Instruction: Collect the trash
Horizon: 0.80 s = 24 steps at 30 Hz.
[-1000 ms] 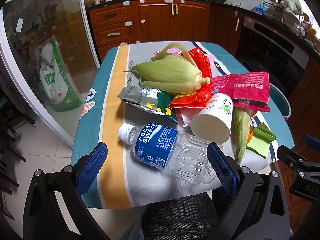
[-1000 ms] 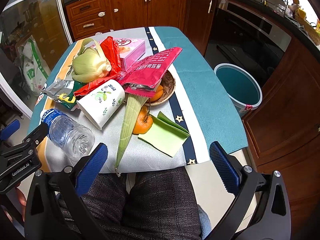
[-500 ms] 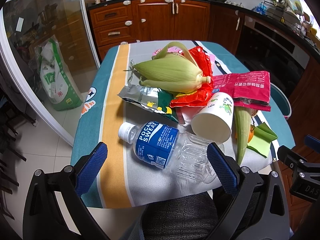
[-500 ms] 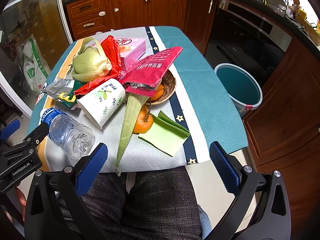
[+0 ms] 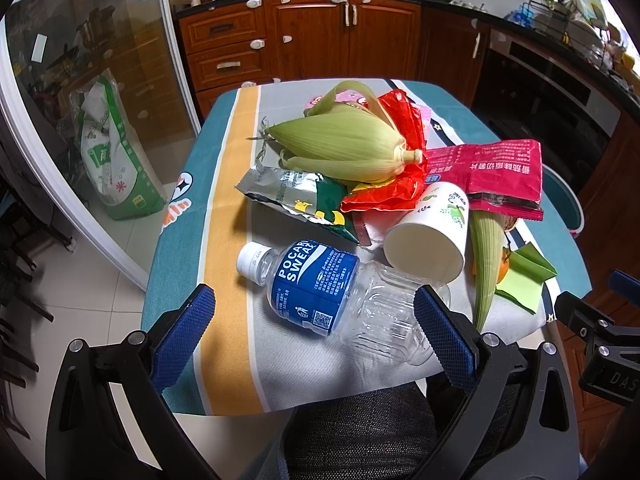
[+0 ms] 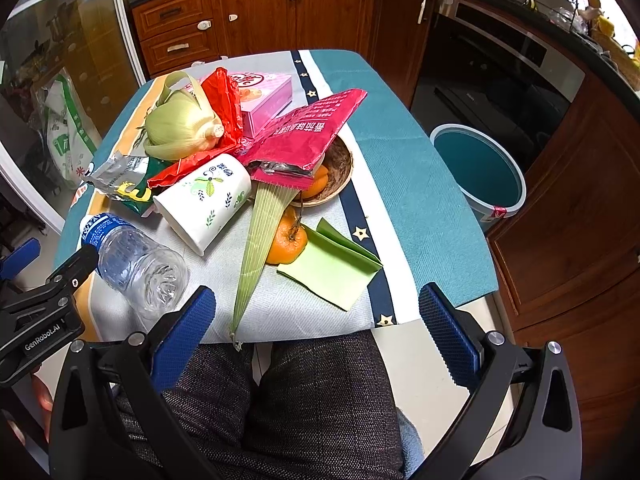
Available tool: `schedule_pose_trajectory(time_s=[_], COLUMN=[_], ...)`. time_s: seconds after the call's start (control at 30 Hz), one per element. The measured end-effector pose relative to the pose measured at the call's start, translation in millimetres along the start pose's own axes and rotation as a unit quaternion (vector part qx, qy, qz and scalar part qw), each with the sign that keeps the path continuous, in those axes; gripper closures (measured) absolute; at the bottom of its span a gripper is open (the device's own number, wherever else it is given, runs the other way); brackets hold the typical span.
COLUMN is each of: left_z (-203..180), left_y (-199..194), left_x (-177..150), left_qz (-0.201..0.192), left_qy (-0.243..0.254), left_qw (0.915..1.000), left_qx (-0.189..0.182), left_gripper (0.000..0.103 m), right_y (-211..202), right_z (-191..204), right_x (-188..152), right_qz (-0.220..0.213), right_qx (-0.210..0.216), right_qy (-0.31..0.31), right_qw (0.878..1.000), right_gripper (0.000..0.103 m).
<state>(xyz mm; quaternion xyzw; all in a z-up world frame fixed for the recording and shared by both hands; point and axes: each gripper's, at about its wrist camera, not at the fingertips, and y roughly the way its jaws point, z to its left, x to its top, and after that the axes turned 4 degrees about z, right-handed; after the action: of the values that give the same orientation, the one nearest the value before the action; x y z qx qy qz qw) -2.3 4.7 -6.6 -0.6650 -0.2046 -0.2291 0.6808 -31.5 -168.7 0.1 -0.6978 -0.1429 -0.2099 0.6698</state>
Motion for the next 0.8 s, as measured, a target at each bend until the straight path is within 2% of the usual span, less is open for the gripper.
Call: schedule_pose_trajectory(time_s=[0.5, 0.67, 0.8], left_z=[12.6, 25.9, 26.0], left_y=[8.6, 24.1, 32.1], left_x=[-4.2, 0.4, 5.1], left_qz=[0.028, 0.068, 0.095], left_qy=[-0.018, -0.047, -0.06], left_qw=[0.9994, 0.9966, 0.9934], left_qx=[0.002, -0.004, -0.02], left_gripper=[0.004, 0.004, 0.004], right_y=[3.8, 3.7, 9.0], right_z=[-1.7, 2.2, 7.6], right_x=[1.2, 6.8, 7.2], right_qz=[0.005, -0.015, -0.007], right_qx=[0.012, 0.017, 0.033], right_qy=[0.004, -0.021, -0.033], right_qw=[1.0, 1.0, 0.999], right_gripper=[0.005, 0.005, 0.005])
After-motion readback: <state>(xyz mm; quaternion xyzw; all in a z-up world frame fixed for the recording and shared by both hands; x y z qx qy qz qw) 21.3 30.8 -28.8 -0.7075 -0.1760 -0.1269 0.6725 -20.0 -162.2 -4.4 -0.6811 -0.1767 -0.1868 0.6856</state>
